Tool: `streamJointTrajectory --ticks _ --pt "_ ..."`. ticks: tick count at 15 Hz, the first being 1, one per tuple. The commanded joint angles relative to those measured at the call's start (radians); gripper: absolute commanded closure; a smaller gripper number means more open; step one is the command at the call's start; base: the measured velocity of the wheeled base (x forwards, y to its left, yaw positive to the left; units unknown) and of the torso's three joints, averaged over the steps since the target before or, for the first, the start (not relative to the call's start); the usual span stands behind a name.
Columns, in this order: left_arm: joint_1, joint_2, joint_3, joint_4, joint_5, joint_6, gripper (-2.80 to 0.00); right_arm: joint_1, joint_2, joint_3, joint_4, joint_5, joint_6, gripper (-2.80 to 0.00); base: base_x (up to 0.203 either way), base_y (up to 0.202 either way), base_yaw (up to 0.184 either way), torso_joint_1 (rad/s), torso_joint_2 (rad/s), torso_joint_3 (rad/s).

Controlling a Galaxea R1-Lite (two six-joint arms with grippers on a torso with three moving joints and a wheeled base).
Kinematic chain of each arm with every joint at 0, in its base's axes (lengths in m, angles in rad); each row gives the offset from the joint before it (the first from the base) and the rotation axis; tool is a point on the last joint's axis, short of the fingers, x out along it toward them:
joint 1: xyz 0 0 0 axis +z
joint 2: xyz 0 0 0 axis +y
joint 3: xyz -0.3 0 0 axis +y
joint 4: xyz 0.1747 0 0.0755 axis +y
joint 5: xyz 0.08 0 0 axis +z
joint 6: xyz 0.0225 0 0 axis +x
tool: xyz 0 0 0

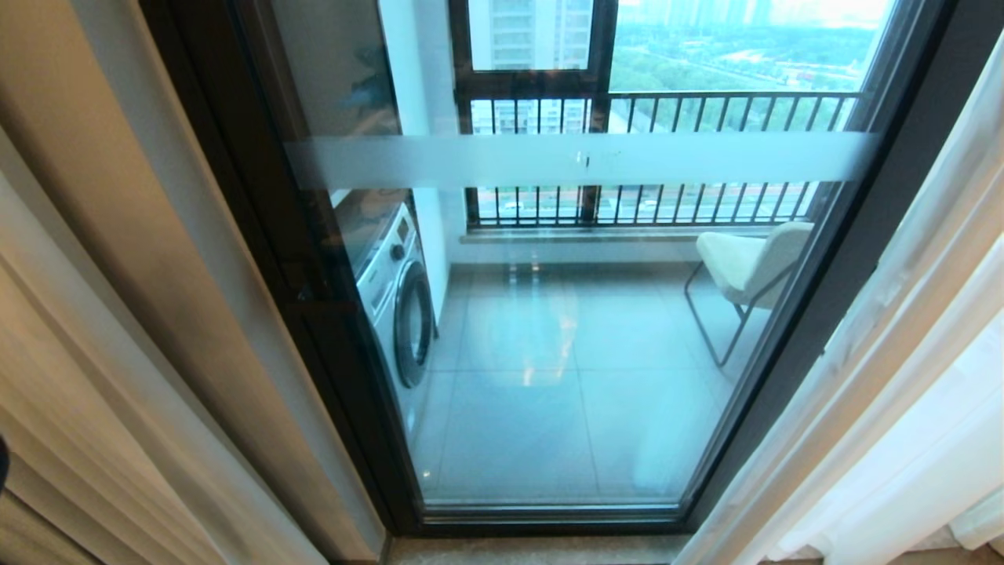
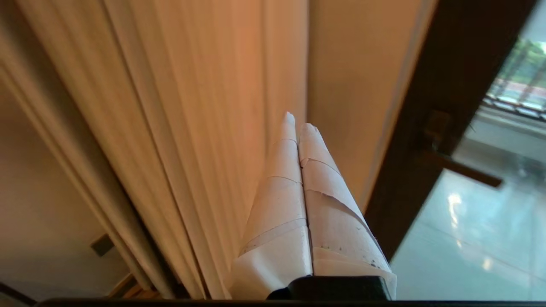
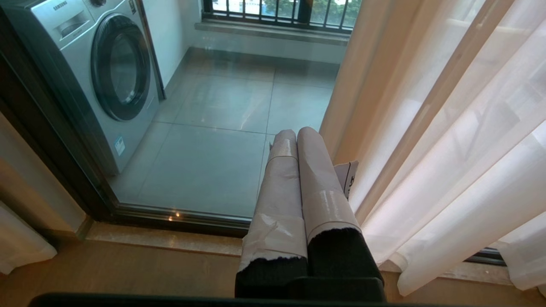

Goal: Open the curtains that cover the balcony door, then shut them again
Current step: Close the inner curtains on both sides

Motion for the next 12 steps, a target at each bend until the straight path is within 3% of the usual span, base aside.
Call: streamJointTrajectory --ticks 1,4,8,11,12 --pt "0.053 0.099 -0.030 -0.039 0.003 0.001 0.00 0.000 0.001 0.000 0.000 0.000 -0.001 0.00 0.000 0.000 0.000 0.000 0.00 0.000" --pt "0.173 0.182 -0.055 -0.164 0.003 0.018 0.00 0.000 0.001 0.000 0.000 0.000 -0.001 0.00 0.000 0.000 0.000 0.000 0.00 0.000" --pt "0.316 0.216 -0.066 -0.194 0.003 0.027 0.00 0.000 0.001 0.000 0.000 0.000 -0.001 0.00 0.000 0.000 0.000 0.000 0.00 0.000" --pt "0.360 0.253 -0.069 -0.224 0.002 0.012 0.00 0.000 0.001 0.000 0.000 0.000 -0.001 0.00 0.000 0.000 0.000 0.000 0.00 0.000" --pt "0.361 0.266 -0.066 -0.234 0.002 0.007 -2.80 0.000 0.001 0.000 0.000 0.001 -0.001 0.00 0.000 0.000 0.000 0.000 0.00 0.000"
